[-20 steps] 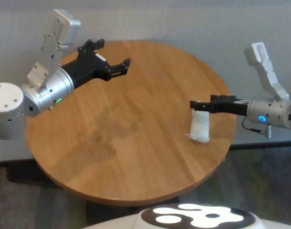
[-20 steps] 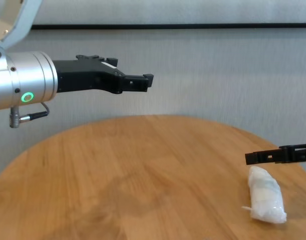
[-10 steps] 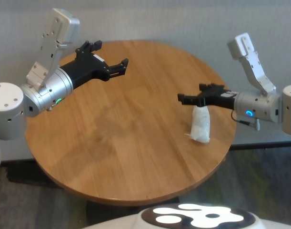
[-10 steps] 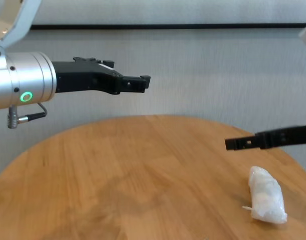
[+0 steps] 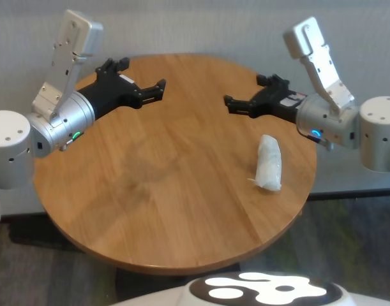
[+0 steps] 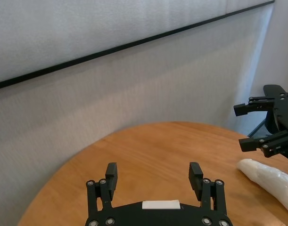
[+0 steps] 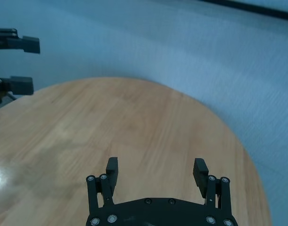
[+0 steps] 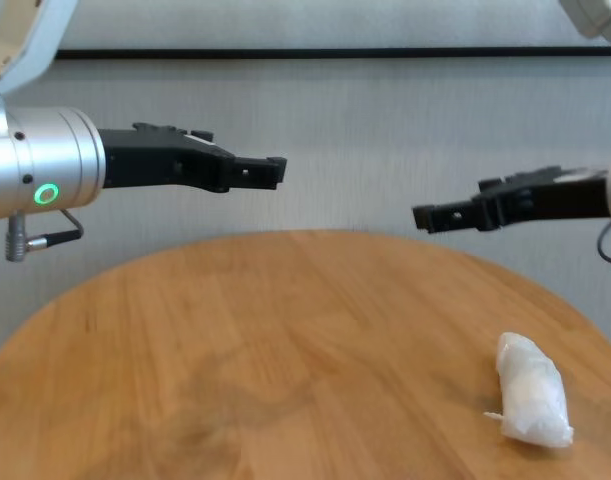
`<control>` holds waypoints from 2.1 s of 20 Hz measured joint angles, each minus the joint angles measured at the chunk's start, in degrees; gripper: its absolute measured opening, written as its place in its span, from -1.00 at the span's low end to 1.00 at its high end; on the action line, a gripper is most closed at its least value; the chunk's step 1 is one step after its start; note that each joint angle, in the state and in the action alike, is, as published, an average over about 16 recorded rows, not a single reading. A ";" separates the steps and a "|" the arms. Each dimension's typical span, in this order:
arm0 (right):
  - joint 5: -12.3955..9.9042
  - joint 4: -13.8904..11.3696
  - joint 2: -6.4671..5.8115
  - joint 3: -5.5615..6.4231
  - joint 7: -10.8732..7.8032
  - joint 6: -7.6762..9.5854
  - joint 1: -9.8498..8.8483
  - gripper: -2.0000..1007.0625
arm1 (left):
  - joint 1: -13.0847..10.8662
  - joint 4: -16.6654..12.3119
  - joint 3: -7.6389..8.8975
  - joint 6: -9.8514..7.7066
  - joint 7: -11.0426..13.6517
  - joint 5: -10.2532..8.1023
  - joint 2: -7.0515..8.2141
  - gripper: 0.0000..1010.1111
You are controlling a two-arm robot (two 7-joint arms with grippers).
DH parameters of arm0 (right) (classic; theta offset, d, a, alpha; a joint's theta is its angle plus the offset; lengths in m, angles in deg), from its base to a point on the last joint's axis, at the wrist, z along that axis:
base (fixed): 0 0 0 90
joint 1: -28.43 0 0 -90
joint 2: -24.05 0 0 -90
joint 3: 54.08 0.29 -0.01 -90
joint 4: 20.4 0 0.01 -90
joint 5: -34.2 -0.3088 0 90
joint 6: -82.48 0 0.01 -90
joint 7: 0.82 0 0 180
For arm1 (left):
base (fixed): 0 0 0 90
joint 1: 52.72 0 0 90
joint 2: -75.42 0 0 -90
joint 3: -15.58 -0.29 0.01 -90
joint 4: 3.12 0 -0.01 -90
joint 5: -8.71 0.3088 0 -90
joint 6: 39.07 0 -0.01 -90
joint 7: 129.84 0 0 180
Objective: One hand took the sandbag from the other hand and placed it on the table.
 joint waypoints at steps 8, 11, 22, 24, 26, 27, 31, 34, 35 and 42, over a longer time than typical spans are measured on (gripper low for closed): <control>3.85 -3.63 2.46 -0.77 1.55 -0.91 0.28 0.99 | -0.67 -1.47 1.12 -4.65 -2.17 0.63 -0.59 0.98; 4.65 -4.50 3.45 -0.95 1.70 -0.86 0.33 0.99 | -0.95 -2.03 1.49 -6.02 -3.02 1.15 -0.79 0.98; 6.41 -5.37 6.86 -1.13 1.53 -0.24 0.47 0.99 | -2.16 -3.50 2.84 -7.83 -4.94 3.48 -1.60 0.98; 6.74 -5.24 7.42 -1.15 1.45 -0.20 0.54 0.99 | -2.41 -3.70 3.13 -7.90 -5.18 3.83 -1.79 0.98; 7.07 -5.05 7.98 -1.18 1.32 -0.16 0.66 0.99 | -2.68 -3.87 3.46 -7.90 -5.35 4.12 -2.00 0.98; 7.24 -4.94 8.25 -1.19 1.25 -0.14 0.72 0.99 | -2.81 -3.94 3.63 -7.89 -5.44 4.27 -2.12 0.98; 7.92 -4.47 9.22 -1.27 0.78 0.09 1.03 0.99 | -3.34 -4.22 4.33 -7.86 -5.78 4.74 -2.60 0.98; 8.31 -4.14 9.73 -1.31 0.46 0.33 1.26 0.99 | -3.72 -4.46 4.83 -7.95 -6.04 5.00 -2.93 0.98; 8.43 -4.04 9.87 -1.32 0.37 0.40 1.33 0.99 | -3.82 -4.53 4.98 -7.99 -6.12 5.07 -3.03 0.98; 8.91 -3.62 10.31 -1.39 -0.07 0.81 1.65 0.99 | -4.27 -4.84 5.58 -8.23 -6.40 5.34 -3.45 0.98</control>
